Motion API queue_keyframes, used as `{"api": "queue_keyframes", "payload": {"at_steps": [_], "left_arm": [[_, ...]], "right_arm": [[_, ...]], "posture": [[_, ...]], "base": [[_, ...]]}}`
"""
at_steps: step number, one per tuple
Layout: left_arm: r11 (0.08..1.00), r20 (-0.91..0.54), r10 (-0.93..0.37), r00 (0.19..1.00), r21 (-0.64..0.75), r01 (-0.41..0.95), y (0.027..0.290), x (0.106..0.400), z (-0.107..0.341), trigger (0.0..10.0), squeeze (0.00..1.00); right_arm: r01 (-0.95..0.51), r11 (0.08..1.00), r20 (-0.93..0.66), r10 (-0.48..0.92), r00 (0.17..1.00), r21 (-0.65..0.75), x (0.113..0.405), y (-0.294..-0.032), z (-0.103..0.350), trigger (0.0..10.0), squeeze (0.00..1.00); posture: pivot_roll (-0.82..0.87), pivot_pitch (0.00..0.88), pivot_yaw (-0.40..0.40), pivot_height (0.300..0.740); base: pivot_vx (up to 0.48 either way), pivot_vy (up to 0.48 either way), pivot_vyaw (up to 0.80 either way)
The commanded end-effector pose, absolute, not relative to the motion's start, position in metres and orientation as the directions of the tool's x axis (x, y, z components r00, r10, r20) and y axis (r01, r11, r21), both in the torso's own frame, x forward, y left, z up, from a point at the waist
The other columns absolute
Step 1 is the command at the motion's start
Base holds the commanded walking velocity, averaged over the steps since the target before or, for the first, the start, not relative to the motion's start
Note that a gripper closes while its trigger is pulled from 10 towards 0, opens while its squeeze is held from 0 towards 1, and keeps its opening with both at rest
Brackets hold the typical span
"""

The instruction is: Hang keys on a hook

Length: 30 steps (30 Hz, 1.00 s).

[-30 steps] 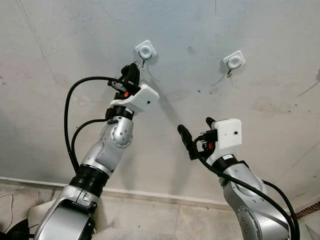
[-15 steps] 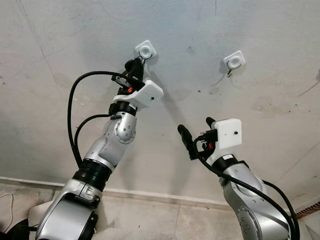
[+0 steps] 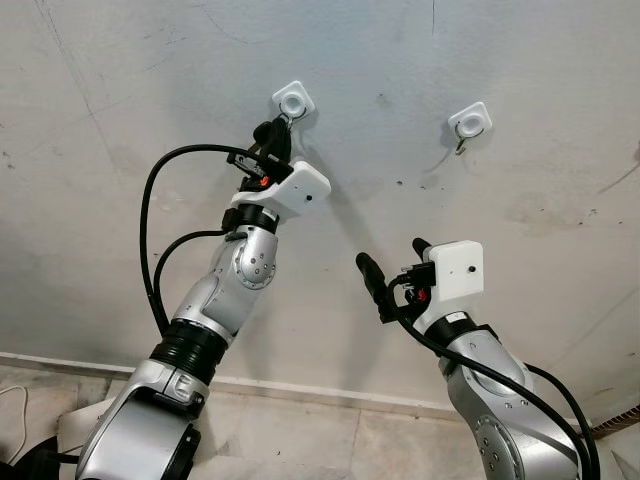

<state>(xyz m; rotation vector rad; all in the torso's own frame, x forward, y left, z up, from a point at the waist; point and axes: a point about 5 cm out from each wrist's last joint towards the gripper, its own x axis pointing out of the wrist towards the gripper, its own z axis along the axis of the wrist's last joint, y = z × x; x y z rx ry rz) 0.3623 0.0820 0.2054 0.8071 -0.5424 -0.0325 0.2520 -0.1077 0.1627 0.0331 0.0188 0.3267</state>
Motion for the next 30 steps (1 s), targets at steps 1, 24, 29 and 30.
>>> {"api": "queue_keyframes", "payload": {"at_steps": [1,24,29,30], "left_arm": [[0.687,0.415,-0.282,0.865,0.716,-0.119,0.072,0.359,0.197,10.0,0.00],[0.649,0.314,-0.343,0.885,0.761,-0.018,0.065,0.356,0.178,10.0,0.00],[0.651,0.317,-0.340,0.885,0.758,-0.021,0.066,0.355,0.178,10.0,0.00],[0.656,0.355,-0.322,0.878,0.752,-0.062,0.068,0.356,0.185,10.0,0.00]], "right_arm": [[-0.318,0.947,-0.005,0.318,0.948,0.034,0.251,-0.107,0.165,10.0,0.00],[-0.317,0.947,-0.010,0.318,0.948,0.038,0.251,-0.107,0.163,10.0,0.00],[-0.318,0.947,-0.010,0.318,0.948,0.038,0.251,-0.107,0.163,10.0,0.00],[-0.317,0.948,-0.010,0.317,0.948,0.038,0.251,-0.107,0.163,10.0,0.00]], "posture": [[-0.02,0.021,-0.005,0.740],[-0.02,0.023,-0.004,0.740],[-0.02,0.023,-0.004,0.740],[-0.02,0.023,-0.004,0.740]], "base": [[0.000,0.000,0.00],[0.000,0.000,0.00],[0.000,0.000,0.00],[0.000,0.000,0.00]]}}
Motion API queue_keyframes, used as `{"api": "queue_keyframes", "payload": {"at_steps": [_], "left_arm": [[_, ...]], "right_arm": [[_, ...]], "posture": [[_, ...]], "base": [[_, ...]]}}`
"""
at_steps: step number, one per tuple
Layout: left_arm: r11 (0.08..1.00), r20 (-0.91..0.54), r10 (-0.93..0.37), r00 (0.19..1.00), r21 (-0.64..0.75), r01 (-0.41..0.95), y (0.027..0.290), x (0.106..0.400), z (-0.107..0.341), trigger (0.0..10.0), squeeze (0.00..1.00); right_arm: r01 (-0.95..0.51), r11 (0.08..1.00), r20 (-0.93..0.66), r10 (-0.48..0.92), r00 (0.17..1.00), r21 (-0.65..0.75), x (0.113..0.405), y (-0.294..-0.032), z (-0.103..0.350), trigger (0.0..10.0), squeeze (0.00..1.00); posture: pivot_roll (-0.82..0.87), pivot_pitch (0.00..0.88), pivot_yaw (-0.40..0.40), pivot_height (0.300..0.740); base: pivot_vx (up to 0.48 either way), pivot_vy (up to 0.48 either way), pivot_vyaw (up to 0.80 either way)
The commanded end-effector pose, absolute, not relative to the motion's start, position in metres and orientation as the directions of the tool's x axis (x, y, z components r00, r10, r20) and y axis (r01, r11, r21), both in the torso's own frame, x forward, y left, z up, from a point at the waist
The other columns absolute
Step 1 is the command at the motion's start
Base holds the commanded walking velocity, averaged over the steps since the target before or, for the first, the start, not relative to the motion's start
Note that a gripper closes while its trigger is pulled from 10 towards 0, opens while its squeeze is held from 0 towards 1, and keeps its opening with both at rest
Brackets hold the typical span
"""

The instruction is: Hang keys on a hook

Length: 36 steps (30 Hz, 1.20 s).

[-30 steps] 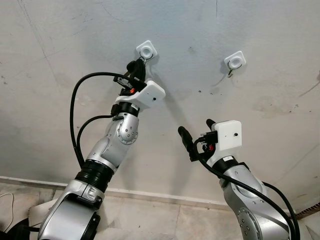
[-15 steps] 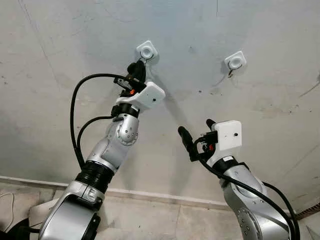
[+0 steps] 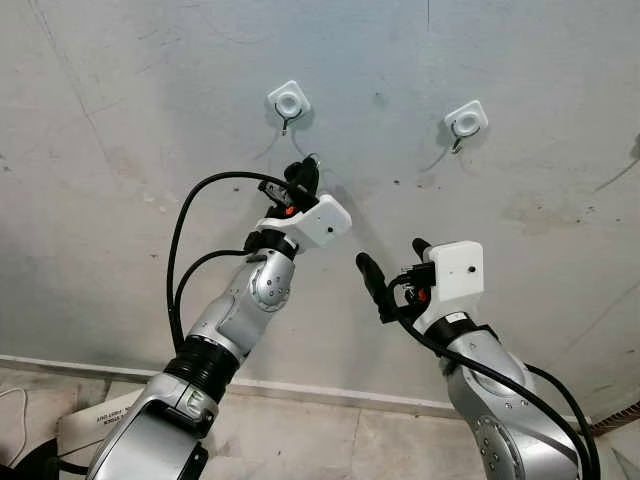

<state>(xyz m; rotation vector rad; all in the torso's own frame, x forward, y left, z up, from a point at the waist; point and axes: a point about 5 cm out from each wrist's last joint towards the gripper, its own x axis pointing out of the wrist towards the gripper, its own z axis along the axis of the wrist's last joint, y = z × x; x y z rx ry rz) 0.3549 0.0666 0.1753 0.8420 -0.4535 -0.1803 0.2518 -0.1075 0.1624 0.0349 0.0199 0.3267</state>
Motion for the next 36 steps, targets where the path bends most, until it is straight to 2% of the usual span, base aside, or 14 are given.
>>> {"api": "queue_keyframes", "payload": {"at_steps": [1,9,18,25,36], "left_arm": [[0.660,0.369,-0.317,0.874,0.747,-0.077,0.068,0.356,0.188,10.0,0.00],[0.678,0.420,-0.327,0.846,0.728,-0.100,0.068,0.350,0.200,10.0,0.00],[0.681,0.479,-0.285,0.830,0.711,-0.176,0.087,0.329,0.206,10.0,0.00],[0.626,0.425,-0.242,0.872,0.755,-0.194,0.106,0.336,0.196,10.0,0.00],[0.619,0.439,-0.238,0.866,0.756,-0.213,0.104,0.350,0.207,10.0,0.00]], "right_arm": [[-0.317,0.948,-0.009,0.317,0.948,0.038,0.251,-0.107,0.163,10.0,0.00],[-0.317,0.948,-0.009,0.318,0.948,0.038,0.252,-0.107,0.163,10.0,0.00],[-0.328,0.944,-0.009,0.329,0.944,0.044,0.254,-0.105,0.161,10.0,0.00],[-0.333,0.942,-0.005,0.333,0.943,0.043,0.255,-0.104,0.162,10.0,0.00],[-0.331,0.943,0.001,0.331,0.944,0.041,0.255,-0.104,0.163,10.0,0.00]], "posture": [[-0.02,0.023,-0.004,0.740],[-0.02,0.021,-0.004,0.740],[0.01,0.015,-0.010,0.740],[0.01,0.011,-0.011,0.740],[0.00,0.010,-0.007,0.740]], "base": [[0.000,0.000,0.00],[0.000,0.000,0.00],[0.000,0.000,0.00],[0.000,0.000,0.00],[0.000,0.000,0.00]]}}
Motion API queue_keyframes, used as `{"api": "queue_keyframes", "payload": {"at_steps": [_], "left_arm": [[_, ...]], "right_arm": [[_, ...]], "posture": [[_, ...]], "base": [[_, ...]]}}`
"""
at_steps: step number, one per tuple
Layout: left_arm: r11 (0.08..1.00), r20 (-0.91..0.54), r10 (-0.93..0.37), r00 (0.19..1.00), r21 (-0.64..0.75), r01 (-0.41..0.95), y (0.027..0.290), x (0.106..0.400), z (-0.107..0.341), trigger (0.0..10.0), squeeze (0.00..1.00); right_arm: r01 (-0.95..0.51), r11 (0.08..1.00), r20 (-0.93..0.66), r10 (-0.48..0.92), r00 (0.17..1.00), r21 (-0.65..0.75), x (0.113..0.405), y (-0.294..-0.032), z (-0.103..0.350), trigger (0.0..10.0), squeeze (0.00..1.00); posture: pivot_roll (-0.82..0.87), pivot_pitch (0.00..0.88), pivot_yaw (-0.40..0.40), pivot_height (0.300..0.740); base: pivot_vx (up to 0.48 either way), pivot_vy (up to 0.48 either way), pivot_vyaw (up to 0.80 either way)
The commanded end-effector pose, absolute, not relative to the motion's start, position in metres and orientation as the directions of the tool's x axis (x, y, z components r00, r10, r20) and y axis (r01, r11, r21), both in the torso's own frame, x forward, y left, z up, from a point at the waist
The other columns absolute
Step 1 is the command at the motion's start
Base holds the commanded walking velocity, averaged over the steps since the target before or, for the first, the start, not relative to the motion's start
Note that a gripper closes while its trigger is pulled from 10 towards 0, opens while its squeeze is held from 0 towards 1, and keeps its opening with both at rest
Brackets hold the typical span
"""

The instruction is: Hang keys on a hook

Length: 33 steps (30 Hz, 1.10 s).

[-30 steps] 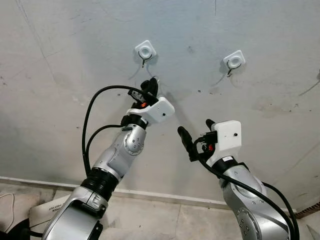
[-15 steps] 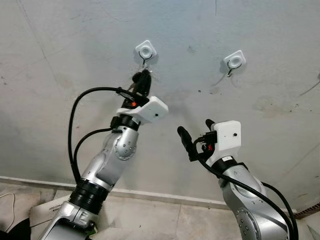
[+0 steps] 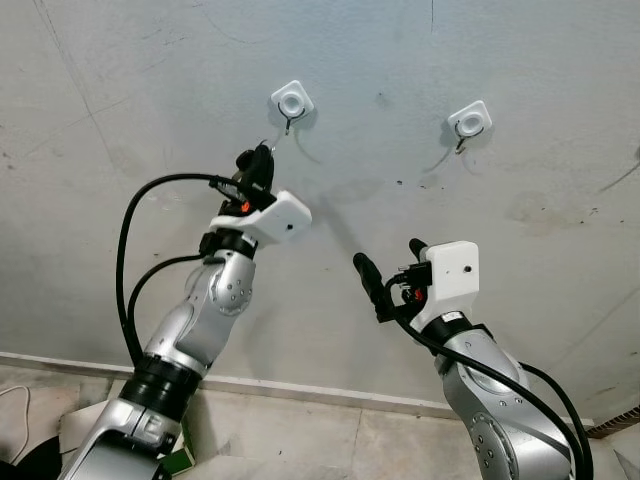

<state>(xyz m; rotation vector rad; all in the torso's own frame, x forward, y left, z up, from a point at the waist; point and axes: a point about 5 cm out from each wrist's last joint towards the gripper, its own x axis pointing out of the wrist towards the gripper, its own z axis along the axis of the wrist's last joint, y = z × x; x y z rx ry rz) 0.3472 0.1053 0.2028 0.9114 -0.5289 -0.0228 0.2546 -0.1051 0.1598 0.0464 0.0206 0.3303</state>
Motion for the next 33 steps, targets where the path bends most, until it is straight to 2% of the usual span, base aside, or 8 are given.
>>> {"api": "queue_keyframes", "payload": {"at_steps": [1,33], "left_arm": [[0.619,0.439,-0.238,0.866,0.756,-0.213,0.104,0.350,0.207,10.0,0.00],[0.627,0.437,-0.264,0.860,0.755,-0.191,0.088,0.365,0.208,10.0,0.00]], "right_arm": [[-0.331,0.943,0.001,0.331,0.944,0.041,0.255,-0.104,0.163,10.0,0.00],[-0.310,0.950,-0.003,0.310,0.951,0.041,0.251,-0.106,0.163,10.0,0.00]], "posture": [[0.00,0.010,-0.007,0.740],[-0.03,0.021,0.009,0.740]], "base": [[0.000,0.000,0.00],[0.000,0.000,0.00]]}}
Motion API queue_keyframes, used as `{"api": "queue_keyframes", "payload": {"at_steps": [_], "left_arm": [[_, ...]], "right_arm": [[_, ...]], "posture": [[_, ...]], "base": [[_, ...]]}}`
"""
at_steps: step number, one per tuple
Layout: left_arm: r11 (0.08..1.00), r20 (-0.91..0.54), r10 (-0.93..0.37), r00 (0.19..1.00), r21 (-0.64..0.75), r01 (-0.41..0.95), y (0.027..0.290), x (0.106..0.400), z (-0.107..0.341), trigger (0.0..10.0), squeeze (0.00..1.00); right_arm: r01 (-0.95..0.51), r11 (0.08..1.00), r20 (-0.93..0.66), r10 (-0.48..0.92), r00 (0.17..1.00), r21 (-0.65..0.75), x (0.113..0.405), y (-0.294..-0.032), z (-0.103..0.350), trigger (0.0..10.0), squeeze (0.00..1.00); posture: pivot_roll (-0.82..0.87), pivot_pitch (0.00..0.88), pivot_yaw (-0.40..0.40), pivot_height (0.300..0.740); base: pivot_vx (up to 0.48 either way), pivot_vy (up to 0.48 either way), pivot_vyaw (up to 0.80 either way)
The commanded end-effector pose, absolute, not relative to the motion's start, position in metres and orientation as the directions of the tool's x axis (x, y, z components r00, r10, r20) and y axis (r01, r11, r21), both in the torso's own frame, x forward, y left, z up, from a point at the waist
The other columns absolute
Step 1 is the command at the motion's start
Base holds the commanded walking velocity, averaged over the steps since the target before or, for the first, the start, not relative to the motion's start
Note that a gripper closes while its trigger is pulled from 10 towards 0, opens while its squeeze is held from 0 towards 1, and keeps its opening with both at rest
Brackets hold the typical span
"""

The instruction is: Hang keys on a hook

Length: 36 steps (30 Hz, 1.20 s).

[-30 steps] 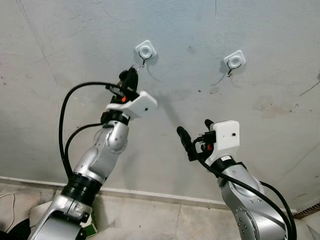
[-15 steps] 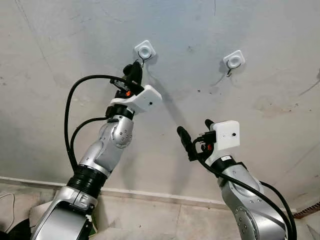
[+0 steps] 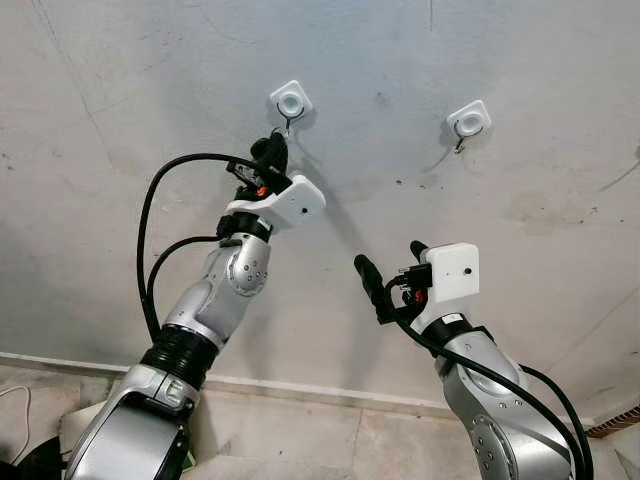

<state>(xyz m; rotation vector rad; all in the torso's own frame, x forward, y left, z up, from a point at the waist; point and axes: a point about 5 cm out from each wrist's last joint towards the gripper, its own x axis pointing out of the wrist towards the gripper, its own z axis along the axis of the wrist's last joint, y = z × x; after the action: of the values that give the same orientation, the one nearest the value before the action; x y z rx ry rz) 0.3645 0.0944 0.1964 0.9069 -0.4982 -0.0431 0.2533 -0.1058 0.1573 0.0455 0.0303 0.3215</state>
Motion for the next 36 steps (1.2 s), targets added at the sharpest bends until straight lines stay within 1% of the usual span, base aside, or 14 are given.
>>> {"api": "queue_keyframes", "payload": {"at_steps": [1,8,21,36], "left_arm": [[0.628,0.443,-0.263,0.857,0.753,-0.196,0.087,0.365,0.209,10.0,0.00],[0.640,0.482,-0.253,0.839,0.734,-0.228,0.089,0.362,0.215,10.0,0.00],[0.674,0.516,-0.241,0.822,0.698,-0.241,0.087,0.349,0.219,10.0,0.00],[0.652,0.517,-0.255,0.817,0.716,-0.249,0.085,0.358,0.226,10.0,0.00]], "right_arm": [[-0.310,0.950,-0.003,0.310,0.951,0.041,0.251,-0.106,0.163,10.0,0.00],[-0.312,0.949,-0.004,0.312,0.950,0.045,0.251,-0.105,0.162,10.0,0.00],[-0.317,0.947,-0.008,0.318,0.948,0.048,0.252,-0.104,0.161,10.0,0.00],[-0.316,0.948,-0.006,0.316,0.949,0.047,0.251,-0.104,0.161,10.0,0.00]], "posture": [[-0.03,0.021,0.009,0.740],[-0.02,0.023,0.010,0.740],[-0.01,0.025,0.002,0.740],[-0.02,0.023,0.009,0.740]], "base": [[0.000,0.000,0.00],[0.000,0.000,0.00],[0.000,0.000,0.00],[0.000,0.000,0.00]]}}
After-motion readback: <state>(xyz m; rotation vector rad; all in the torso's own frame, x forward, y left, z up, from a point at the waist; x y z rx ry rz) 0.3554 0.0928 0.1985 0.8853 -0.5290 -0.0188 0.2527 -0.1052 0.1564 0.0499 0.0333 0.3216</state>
